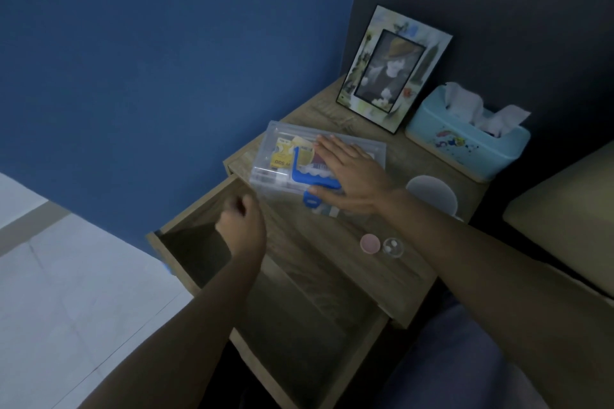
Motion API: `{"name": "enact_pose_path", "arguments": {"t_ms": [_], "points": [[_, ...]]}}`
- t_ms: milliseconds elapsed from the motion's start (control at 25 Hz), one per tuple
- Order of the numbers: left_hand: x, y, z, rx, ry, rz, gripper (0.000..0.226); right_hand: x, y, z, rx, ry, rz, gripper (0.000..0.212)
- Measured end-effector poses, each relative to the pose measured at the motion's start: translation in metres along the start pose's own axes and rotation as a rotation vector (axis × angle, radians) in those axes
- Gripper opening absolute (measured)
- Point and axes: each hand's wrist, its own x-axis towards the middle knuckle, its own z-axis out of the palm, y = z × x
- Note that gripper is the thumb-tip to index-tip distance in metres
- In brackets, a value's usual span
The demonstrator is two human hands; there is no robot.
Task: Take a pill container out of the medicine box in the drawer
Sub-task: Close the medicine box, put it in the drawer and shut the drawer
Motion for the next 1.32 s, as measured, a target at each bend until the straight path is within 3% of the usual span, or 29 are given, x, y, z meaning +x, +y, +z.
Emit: {"name": "enact_pose_path", "arguments": {"t_ms": [80,200,320,400,520,720,920,1240,1320], "points": [[0.017,0.026,-0.003,-0.018,0.087,0.061,0.025,0.002,-0.001,-0.004,0.064,0.0,0.028,0.07],[0.038,0.059,0.007,0.099,-0.045,0.168,0.042,0.003,-0.006,-0.007,0.029,0.058,0.111,0.069],[0.054,0.067,0.021,0.329,-0.188,0.24,0.056,0.002,-0.011,-0.007,-0.008,0.209,0.411,0.081],[0.062,0.067,0.028,0.474,-0.233,0.28,0.063,0.004,-0.012,-0.008,0.07,0.207,0.655,0.087],[0.064,0.067,0.034,0.596,-0.251,0.354,0.065,0.009,-0.014,-0.008,0.203,0.162,0.833,0.094],[0.067,0.07,0.036,0.672,-0.269,0.321,0.068,0.012,-0.018,-0.004,0.37,0.244,0.953,0.091],[0.058,0.079,0.022,0.622,-0.244,0.361,0.061,0.003,-0.034,-0.01,0.328,0.315,0.977,0.087],[0.008,0.122,-0.074,0.522,-0.233,0.488,0.05,-0.061,-0.121,-0.056,0.533,0.528,1.0,0.106],[-0.008,0.124,-0.098,0.524,-0.242,0.51,0.049,-0.084,-0.144,-0.058,0.532,0.564,1.006,0.097]]}}
